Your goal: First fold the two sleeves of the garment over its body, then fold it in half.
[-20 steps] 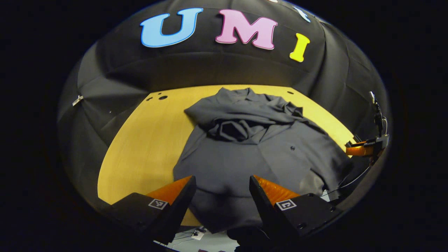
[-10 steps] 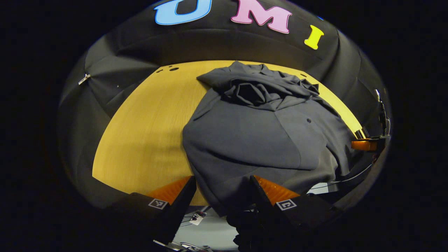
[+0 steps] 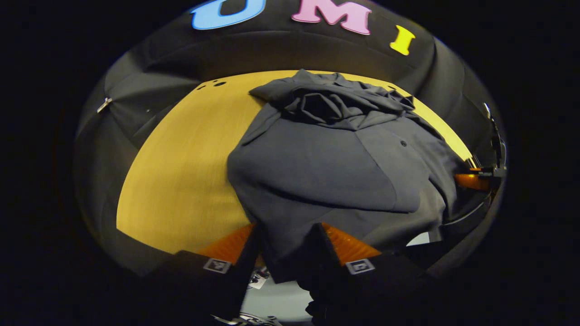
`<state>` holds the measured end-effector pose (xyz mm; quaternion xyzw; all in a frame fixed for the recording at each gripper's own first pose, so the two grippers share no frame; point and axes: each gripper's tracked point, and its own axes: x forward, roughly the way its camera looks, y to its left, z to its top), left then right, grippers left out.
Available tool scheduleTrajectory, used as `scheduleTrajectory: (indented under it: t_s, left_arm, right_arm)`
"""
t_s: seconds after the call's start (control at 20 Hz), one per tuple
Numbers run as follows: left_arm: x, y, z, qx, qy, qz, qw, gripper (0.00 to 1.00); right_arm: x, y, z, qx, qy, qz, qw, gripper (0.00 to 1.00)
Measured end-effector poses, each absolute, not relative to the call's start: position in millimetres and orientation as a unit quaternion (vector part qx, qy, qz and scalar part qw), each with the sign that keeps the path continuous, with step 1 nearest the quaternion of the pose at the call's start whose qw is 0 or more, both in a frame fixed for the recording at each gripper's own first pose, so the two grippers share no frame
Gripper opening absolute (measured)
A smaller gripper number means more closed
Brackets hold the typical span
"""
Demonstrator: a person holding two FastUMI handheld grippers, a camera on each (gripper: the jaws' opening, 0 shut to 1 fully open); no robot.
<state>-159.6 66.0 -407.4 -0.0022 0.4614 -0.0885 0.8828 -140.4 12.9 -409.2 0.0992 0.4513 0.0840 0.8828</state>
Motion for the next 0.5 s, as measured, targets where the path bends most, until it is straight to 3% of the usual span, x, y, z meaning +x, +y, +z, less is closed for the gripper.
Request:
scheduleTrajectory:
  t_s: [0.1,0.15,0.5]
  left_arm:
    - [-149,64,-407,-0.005,0.462,-0.089,0.883,0.24]
    - [-145,65,-403,-0.013,0.459,-0.084,0.884,0.07]
    - [-95,65,-331,-0.054,0.382,-0.075,0.92,0.06]
  right_arm:
    - [-132,20,-407,0.112,0.452,0.098,0.879,0.06]
    - [-127,20,-404,0.123,0.451,0.099,0.878,0.06]
    - [-78,1,-335,0.158,0.366,0.077,0.914,0.05]
